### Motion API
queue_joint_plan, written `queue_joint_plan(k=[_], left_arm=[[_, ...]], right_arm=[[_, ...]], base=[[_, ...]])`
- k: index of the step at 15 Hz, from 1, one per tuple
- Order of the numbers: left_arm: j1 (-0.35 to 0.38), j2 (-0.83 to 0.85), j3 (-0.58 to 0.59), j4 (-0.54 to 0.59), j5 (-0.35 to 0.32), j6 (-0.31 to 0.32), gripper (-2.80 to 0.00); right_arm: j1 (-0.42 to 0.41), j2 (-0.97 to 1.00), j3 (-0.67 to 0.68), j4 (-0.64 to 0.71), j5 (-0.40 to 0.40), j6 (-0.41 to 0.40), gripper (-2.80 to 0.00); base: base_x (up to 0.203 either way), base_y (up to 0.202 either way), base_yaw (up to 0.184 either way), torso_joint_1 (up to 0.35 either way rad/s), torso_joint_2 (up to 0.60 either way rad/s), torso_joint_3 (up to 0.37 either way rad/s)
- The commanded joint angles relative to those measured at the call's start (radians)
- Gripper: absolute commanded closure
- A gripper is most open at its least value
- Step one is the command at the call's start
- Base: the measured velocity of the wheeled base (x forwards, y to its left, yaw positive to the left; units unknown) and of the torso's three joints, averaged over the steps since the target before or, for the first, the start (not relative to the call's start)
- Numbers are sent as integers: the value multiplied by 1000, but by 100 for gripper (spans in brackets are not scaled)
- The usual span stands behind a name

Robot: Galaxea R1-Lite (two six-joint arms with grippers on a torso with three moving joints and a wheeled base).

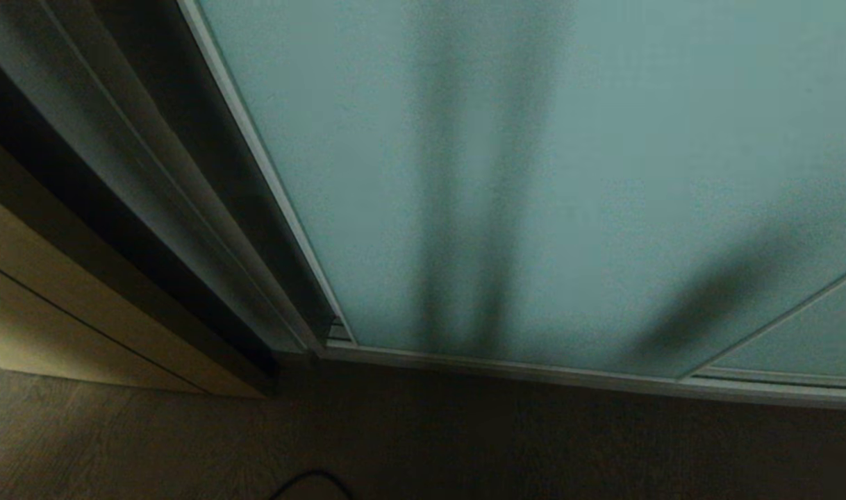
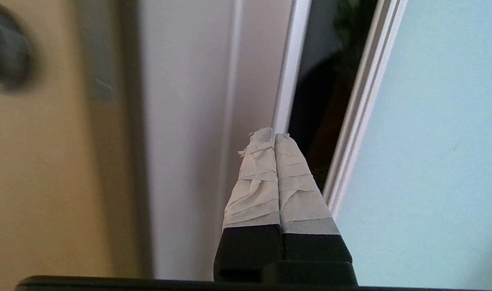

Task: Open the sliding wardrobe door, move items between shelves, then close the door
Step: Open the door

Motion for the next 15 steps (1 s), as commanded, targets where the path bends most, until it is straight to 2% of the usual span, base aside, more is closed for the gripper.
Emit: queue_joint_plan(k=[1, 5, 8, 12, 15], left_arm=[[-4, 85, -21, -9, -1, -2, 0], [-53, 204, -75, -91, -8, 6, 0], [-101, 286, -122, -98, -9, 10, 0], [-132, 382, -158, -113, -8, 18, 0], [-142, 451, -243, -116, -7, 22, 0]], right_arm=[[0, 0, 0, 0, 0, 0, 0], [0, 0, 0, 0, 0, 0, 0], [0, 0, 0, 0, 0, 0, 0], [0, 0, 0, 0, 0, 0, 0], [0, 0, 0, 0, 0, 0, 0]], base=[[0, 0, 0, 0, 0, 0], [0, 0, 0, 0, 0, 0], [0, 0, 0, 0, 0, 0], [0, 0, 0, 0, 0, 0], [0, 0, 0, 0, 0, 0]])
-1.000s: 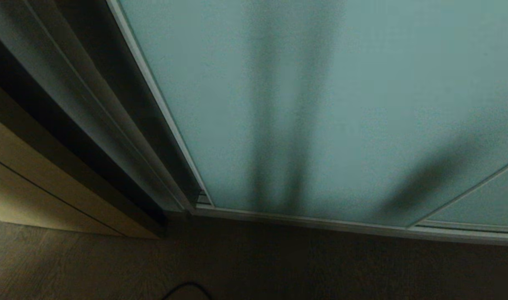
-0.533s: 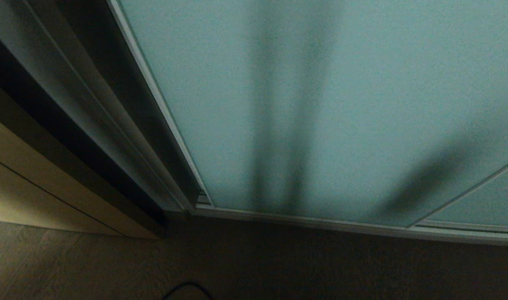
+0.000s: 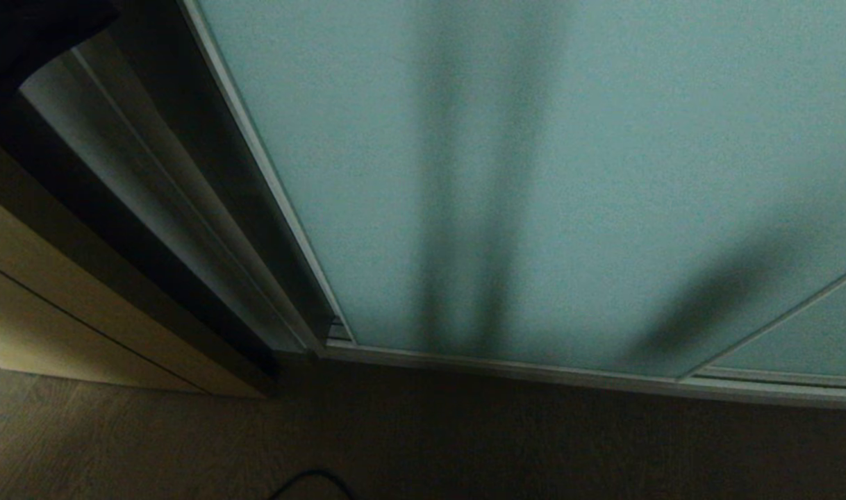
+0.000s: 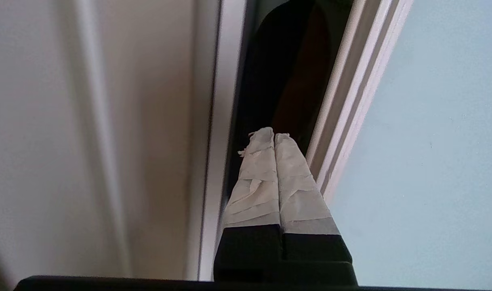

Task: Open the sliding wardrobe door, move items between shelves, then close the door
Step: Open the door

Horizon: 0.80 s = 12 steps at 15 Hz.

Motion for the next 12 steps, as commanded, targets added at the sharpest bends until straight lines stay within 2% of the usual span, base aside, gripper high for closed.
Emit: queue_joint_plan(k=[1, 6, 10, 12], left_arm=[[-3, 71, -54, -3, 1, 1, 0], [-5, 162, -166, -2, 0, 9, 0], [-59, 192, -204, 4, 0, 18, 0], [-98, 213, -214, -1, 2, 52, 0]], right_arm=[[0, 0, 0, -1, 0, 0, 0], [0, 0, 0, -1, 0, 0, 0], [0, 0, 0, -1, 0, 0, 0], [0, 0, 0, -1, 0, 0, 0]], base=[[0, 0, 0, 0, 0, 0], [0, 0, 0, 0, 0, 0], [0, 0, 0, 0, 0, 0], [0, 0, 0, 0, 0, 0]])
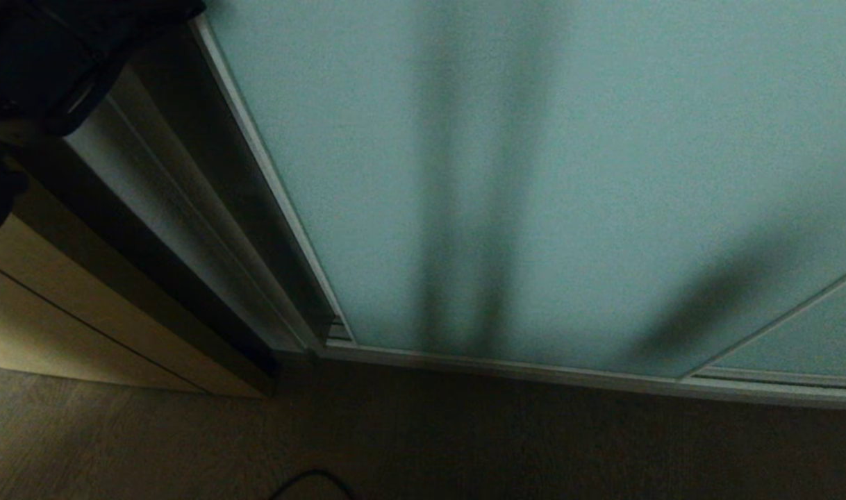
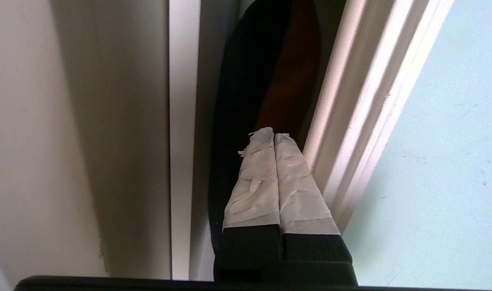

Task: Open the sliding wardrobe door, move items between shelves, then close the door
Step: Open the door

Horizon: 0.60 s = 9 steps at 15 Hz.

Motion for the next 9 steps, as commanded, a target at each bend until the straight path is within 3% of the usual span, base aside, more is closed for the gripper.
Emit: queue_joint_plan(k=[1, 9], left_arm=[[-37, 21, -17, -4, -1, 14, 0], [-225, 37, -52, -4, 42, 56, 0]], right_arm=[[0, 0, 0, 0, 0, 0, 0], [0, 0, 0, 0, 0, 0, 0]], base=[[0, 0, 0, 0, 0, 0], [0, 0, 0, 0, 0, 0]])
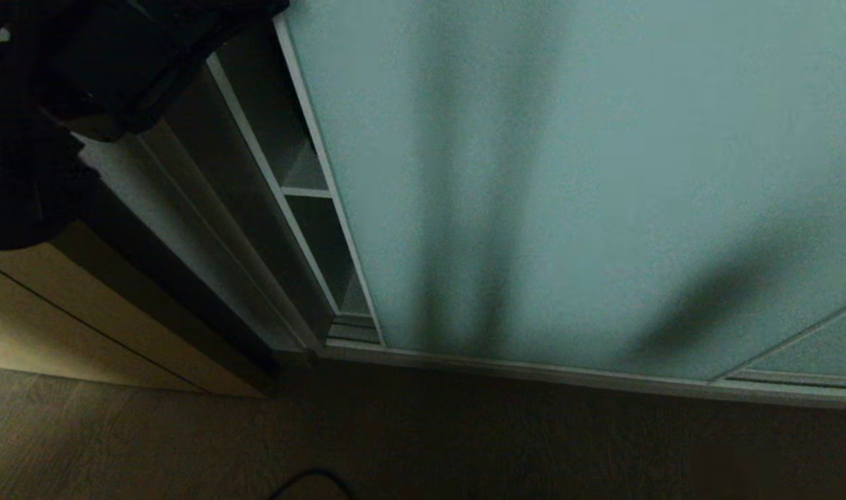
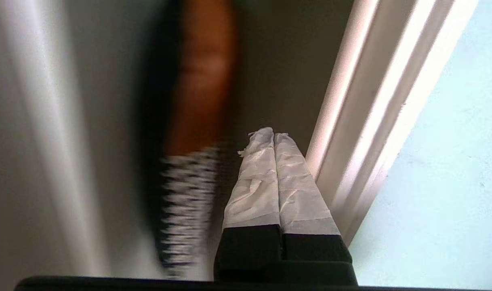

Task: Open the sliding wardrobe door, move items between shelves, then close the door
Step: Open the door

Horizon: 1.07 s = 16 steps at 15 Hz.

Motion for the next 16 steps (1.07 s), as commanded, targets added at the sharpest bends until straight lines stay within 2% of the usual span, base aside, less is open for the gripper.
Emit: queue_joint_plan(k=[1, 4, 9, 12, 16], left_arm=[[-47, -3, 5, -6, 15, 2, 0], [-113, 0, 8, -7, 31, 1, 0], [-307, 45, 14, -6, 78, 5, 0], [-357, 118, -22, -8, 81, 30, 0], [-430, 193, -98, -9, 79, 28, 0]], right_arm=[[0, 0, 0, 0, 0, 0, 0], [0, 0, 0, 0, 0, 0, 0], [0, 0, 0, 0, 0, 0, 0], [0, 0, 0, 0, 0, 0, 0], [0, 1, 0, 0, 0, 0, 0]], base=[[0, 0, 0, 0, 0, 0], [0, 0, 0, 0, 0, 0], [0, 0, 0, 0, 0, 0], [0, 0, 0, 0, 0, 0], [0, 0, 0, 0, 0, 0]])
